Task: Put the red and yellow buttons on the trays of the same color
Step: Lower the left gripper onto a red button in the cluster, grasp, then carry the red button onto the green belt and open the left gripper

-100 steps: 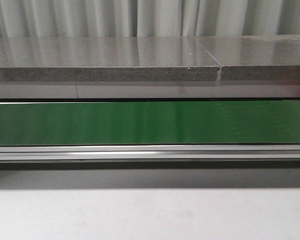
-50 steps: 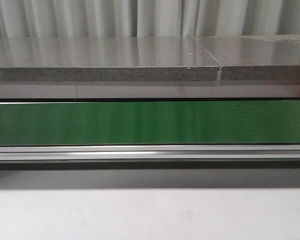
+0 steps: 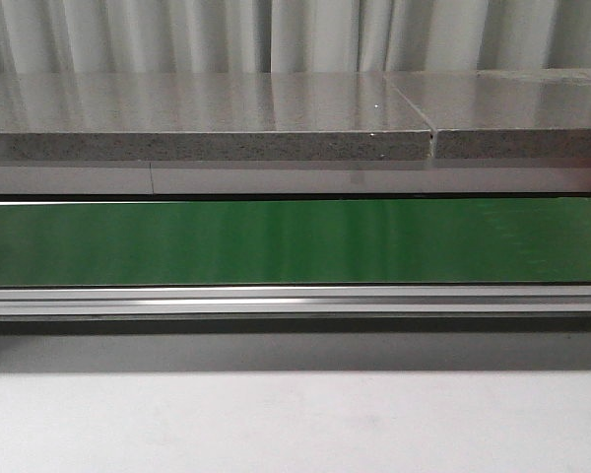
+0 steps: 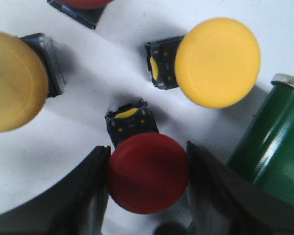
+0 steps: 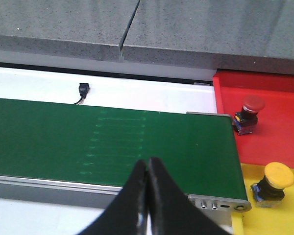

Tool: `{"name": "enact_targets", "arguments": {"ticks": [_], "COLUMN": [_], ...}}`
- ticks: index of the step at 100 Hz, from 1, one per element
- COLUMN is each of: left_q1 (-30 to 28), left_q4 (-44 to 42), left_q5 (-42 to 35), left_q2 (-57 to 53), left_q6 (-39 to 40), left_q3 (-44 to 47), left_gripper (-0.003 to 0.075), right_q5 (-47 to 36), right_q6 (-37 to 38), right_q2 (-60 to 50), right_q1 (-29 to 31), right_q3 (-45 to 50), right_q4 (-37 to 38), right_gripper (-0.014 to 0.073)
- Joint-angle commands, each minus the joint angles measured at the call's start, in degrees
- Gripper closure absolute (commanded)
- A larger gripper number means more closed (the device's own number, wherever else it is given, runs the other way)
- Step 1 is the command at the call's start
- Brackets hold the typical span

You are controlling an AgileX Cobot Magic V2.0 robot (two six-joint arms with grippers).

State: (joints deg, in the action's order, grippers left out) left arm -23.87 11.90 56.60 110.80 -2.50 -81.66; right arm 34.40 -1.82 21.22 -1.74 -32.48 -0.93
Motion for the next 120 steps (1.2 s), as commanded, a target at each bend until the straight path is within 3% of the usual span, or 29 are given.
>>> {"name": "enact_targets", "arguments": {"ticks": [1, 18, 71, 120], "left_q1": [-0.30, -0.30, 0.07, 8.41], "left_q4": [1.12, 1.12, 1.12, 1.35], "left_q5": [-1.12, -1.13, -0.60, -0.42], "left_q2": [-2.85, -3.11, -18.57, -23.74], "left_q6": [0.06, -0.19, -2.90, -3.04], "left_q3": [-1.65, -1.65, -0.73, 9.12], "left_gripper": [0.0460, 0.0515, 0.0515, 0.0515], "right_q5": [-3.99, -3.99, -3.99, -3.99], "right_q6": [-0.23, -0.23, -0.23, -0.23], "right_q2": [0.31, 0.31, 0.31, 0.31], "right_q1": [-0.13, -0.13, -0.13, -0.13], "right_q3": [-1.47, -1.47, -1.47, -1.47], "right_q4": [0.10, 0.10, 0.10, 0.10], "right_gripper": [0.0659, 0.0659, 0.0659, 0.0659]}}
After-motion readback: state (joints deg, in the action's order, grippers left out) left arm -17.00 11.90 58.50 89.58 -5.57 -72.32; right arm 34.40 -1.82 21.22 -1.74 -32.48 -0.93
